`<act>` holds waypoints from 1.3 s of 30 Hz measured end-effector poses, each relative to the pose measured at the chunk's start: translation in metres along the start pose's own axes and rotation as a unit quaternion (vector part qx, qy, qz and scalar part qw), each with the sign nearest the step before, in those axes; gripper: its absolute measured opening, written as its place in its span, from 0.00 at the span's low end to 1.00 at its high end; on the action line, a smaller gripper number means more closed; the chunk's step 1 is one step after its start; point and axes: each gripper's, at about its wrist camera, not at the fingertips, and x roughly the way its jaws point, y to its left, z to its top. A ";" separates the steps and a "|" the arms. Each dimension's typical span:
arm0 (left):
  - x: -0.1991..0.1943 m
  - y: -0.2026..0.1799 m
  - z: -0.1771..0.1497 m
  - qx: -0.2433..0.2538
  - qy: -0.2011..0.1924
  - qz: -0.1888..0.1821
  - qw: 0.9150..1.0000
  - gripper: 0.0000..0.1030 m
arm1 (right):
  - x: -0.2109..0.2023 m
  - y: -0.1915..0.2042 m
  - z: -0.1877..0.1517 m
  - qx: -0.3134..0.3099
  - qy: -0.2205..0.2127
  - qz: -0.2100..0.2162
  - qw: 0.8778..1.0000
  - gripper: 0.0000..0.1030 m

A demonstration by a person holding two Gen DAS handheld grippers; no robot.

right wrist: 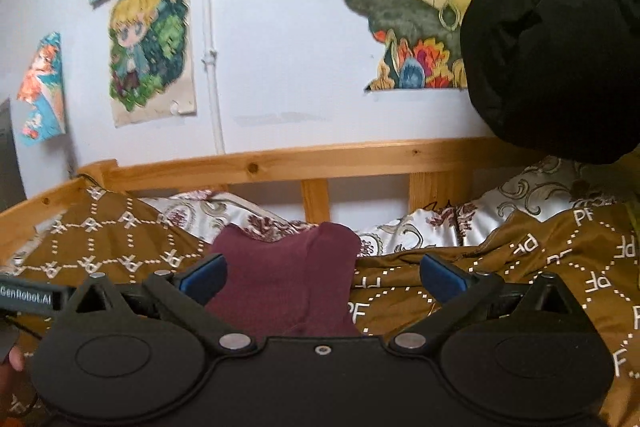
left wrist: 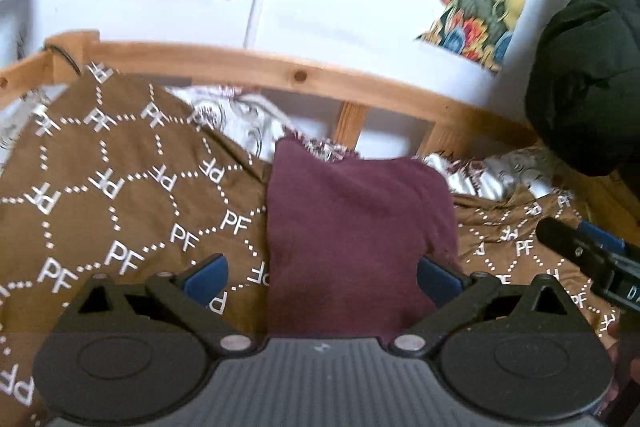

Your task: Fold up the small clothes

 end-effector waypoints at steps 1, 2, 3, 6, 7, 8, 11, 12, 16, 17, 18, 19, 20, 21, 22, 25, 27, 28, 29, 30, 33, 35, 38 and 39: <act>-0.008 -0.003 -0.002 0.001 -0.006 0.000 1.000 0.99 | -0.008 0.001 -0.001 -0.001 -0.004 0.001 1.000 0.99; -0.017 -0.005 -0.005 0.003 -0.012 0.001 1.000 0.99 | -0.015 0.003 -0.001 -0.002 -0.005 0.002 1.000 0.99; -0.024 -0.008 -0.007 0.007 -0.016 0.001 1.000 0.99 | -0.024 0.005 -0.002 -0.003 -0.008 0.004 1.000 0.99; -0.047 -0.012 -0.018 0.020 -0.028 0.007 0.999 0.99 | -0.050 0.011 -0.006 -0.009 -0.018 0.010 1.000 0.99; -0.055 -0.013 -0.024 0.025 -0.032 0.010 0.999 0.99 | -0.058 0.012 -0.008 -0.011 -0.020 0.010 1.000 0.99; -0.061 -0.013 -0.029 0.028 -0.034 0.014 0.999 0.99 | -0.065 0.014 -0.009 -0.012 -0.021 0.010 1.000 0.99; -0.081 -0.009 -0.047 0.031 -0.035 0.027 0.999 0.99 | -0.089 0.018 -0.017 -0.011 -0.022 0.005 1.000 0.99; -0.087 -0.007 -0.053 0.029 -0.033 0.033 0.998 0.99 | -0.095 0.018 -0.019 -0.011 -0.020 0.005 1.000 0.99; -0.105 -0.001 -0.072 0.026 -0.030 0.048 0.998 0.99 | -0.115 0.023 -0.033 -0.018 -0.004 -0.001 1.000 0.99; -0.109 0.000 -0.077 0.025 -0.030 0.051 0.998 0.99 | -0.119 0.024 -0.036 -0.018 0.001 -0.001 1.000 0.99; -0.112 0.002 -0.080 0.026 -0.030 0.053 0.998 0.99 | -0.122 0.023 -0.040 -0.017 0.004 -0.001 1.000 0.99; -0.115 0.002 -0.084 0.028 -0.030 0.055 0.998 0.99 | -0.125 0.024 -0.044 -0.017 0.008 -0.002 1.000 0.99; -0.117 0.002 -0.088 0.031 -0.030 0.058 0.997 0.99 | -0.127 0.024 -0.047 -0.019 0.011 -0.003 1.000 0.99; -0.120 0.002 -0.091 0.035 -0.031 0.062 0.997 0.99 | -0.130 0.025 -0.050 -0.022 0.014 -0.004 1.000 0.99; -0.121 0.001 -0.093 0.040 -0.032 0.065 0.997 0.99 | -0.132 0.026 -0.052 -0.025 0.014 -0.005 1.000 0.99; -0.122 -0.003 -0.100 0.060 -0.035 0.069 0.995 0.99 | -0.140 0.030 -0.060 -0.038 0.013 -0.008 0.999 0.99; -0.121 -0.006 -0.104 0.071 -0.034 0.072 0.994 0.99 | -0.142 0.032 -0.064 -0.044 0.016 -0.010 0.999 0.99; -0.120 -0.007 -0.104 0.073 -0.033 0.073 0.994 1.00 | -0.143 0.033 -0.066 -0.047 0.019 -0.011 0.999 0.99; -0.119 -0.008 -0.105 0.075 -0.030 0.073 0.994 1.00 | -0.143 0.034 -0.069 -0.049 0.024 -0.013 0.998 0.99; -0.118 -0.008 -0.105 0.075 -0.028 0.072 0.994 1.00 | -0.142 0.034 -0.070 -0.049 0.027 -0.014 0.998 0.99; -0.115 -0.005 -0.105 0.069 -0.023 0.068 0.995 1.00 | -0.141 0.034 -0.072 -0.047 0.035 -0.019 0.998 0.99; -0.113 -0.004 -0.105 0.066 -0.013 0.068 0.995 1.00 | -0.140 0.033 -0.072 -0.042 0.037 -0.021 0.998 0.99; -0.112 -0.004 -0.105 0.072 -0.012 0.070 0.995 0.99 | -0.138 0.033 -0.073 -0.041 0.039 -0.022 0.998 0.99; -0.111 -0.004 -0.105 0.076 -0.013 0.072 0.994 0.99 | -0.137 0.034 -0.073 -0.043 0.040 -0.022 0.998 0.99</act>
